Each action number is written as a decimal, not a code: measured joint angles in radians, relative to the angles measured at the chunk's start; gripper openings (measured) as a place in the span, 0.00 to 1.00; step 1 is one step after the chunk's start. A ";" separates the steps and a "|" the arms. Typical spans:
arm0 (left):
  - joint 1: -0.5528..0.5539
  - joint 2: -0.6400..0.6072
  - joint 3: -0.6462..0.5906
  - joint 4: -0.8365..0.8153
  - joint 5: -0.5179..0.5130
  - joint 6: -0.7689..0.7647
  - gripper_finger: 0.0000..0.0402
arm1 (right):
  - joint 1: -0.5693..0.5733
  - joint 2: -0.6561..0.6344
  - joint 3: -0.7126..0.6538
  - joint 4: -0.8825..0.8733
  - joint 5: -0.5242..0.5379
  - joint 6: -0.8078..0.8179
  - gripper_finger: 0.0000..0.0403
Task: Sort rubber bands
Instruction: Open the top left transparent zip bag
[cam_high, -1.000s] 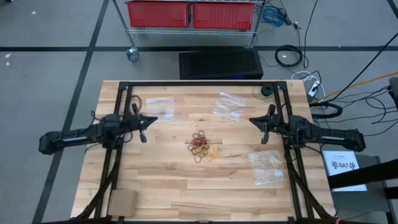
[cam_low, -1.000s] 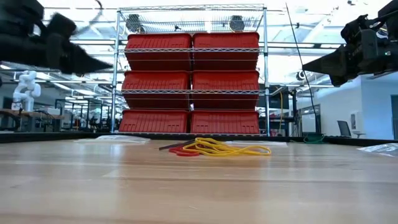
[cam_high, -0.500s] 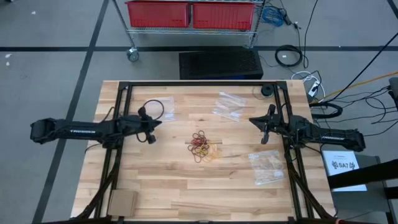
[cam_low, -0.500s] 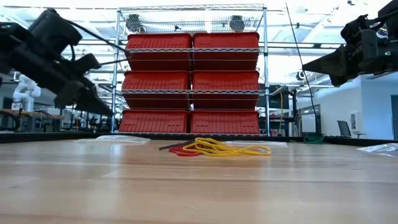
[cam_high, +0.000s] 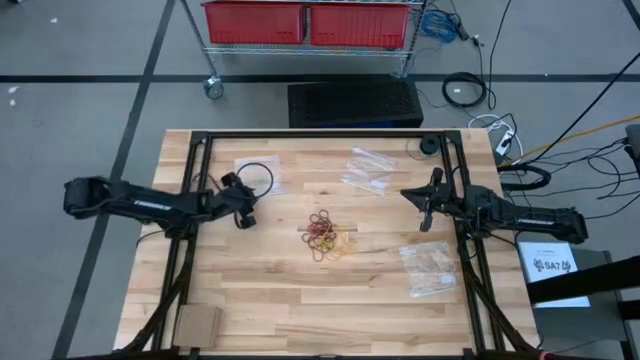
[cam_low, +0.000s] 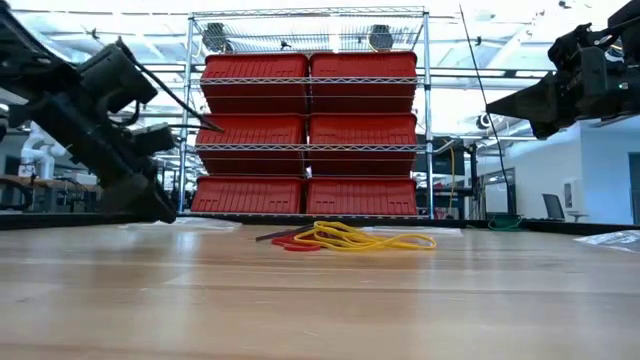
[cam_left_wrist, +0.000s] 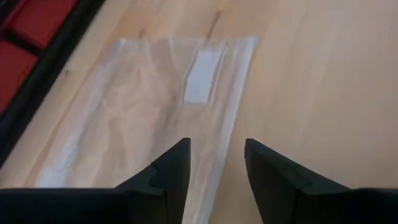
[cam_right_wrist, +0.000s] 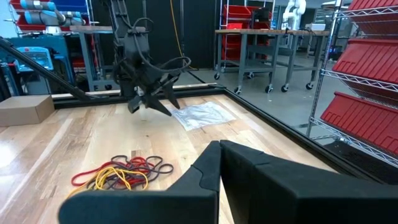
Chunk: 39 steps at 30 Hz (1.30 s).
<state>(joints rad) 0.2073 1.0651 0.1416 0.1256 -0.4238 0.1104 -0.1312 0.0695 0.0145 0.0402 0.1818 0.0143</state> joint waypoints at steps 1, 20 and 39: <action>0.000 0.026 0.007 -0.001 -0.001 0.000 0.39 | 0.000 0.000 0.000 0.000 0.000 0.000 0.00; 0.020 0.282 0.158 -0.001 -0.029 -0.001 0.02 | 0.000 0.000 0.000 0.000 0.000 0.000 0.00; -0.090 0.282 0.237 0.226 0.297 -0.061 0.00 | 0.000 0.000 0.000 0.132 0.000 0.177 0.00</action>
<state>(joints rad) 0.1178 1.3472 0.3789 0.3519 -0.1269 0.0497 -0.1310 0.0696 0.0147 0.1724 0.1822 0.1913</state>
